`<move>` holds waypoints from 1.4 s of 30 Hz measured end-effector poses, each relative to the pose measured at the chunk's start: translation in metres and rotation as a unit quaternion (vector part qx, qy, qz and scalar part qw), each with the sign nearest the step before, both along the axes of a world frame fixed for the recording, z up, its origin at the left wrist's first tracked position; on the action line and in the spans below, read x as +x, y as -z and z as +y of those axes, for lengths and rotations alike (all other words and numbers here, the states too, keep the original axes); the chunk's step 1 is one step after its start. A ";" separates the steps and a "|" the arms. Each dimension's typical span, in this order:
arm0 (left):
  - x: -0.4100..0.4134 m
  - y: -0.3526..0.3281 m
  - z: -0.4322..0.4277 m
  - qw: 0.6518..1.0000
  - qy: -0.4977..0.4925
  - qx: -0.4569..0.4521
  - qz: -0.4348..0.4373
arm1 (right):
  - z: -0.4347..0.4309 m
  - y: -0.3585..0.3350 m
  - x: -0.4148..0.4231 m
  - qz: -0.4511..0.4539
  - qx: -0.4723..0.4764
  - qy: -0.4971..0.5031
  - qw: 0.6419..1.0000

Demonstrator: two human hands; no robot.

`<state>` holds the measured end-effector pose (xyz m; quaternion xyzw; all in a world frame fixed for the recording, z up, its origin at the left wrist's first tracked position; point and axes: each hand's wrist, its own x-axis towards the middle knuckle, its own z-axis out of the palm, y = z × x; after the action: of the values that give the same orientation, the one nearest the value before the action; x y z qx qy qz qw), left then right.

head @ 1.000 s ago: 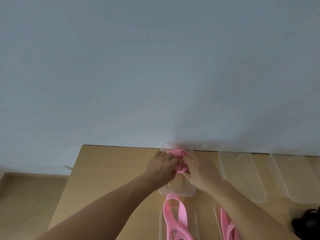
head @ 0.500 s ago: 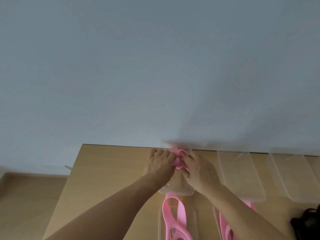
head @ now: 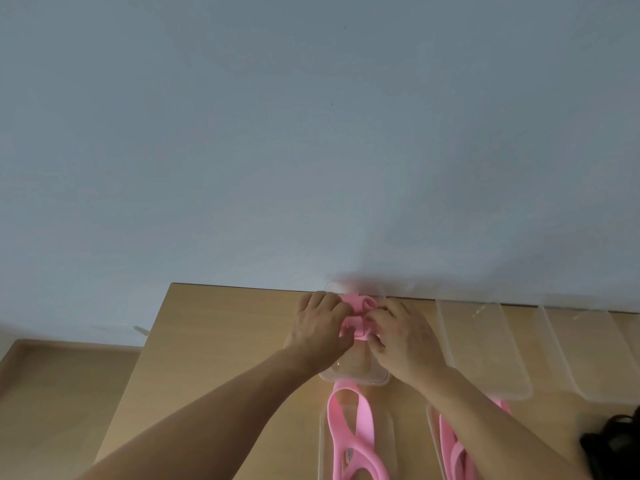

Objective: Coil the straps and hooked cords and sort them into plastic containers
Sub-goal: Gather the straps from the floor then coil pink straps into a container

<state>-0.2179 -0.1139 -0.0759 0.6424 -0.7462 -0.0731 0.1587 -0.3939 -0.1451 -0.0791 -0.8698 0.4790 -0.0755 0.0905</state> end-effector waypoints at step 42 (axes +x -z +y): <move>0.031 -0.019 0.169 0.974 0.054 0.186 0.118 | 0.198 -0.007 -0.012 -0.166 0.291 0.287 0.898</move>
<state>-0.1871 0.0550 -0.0568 0.6060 -0.7292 -0.2947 0.1195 -0.4064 0.0526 -0.0719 -0.6048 0.6862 -0.0990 0.3919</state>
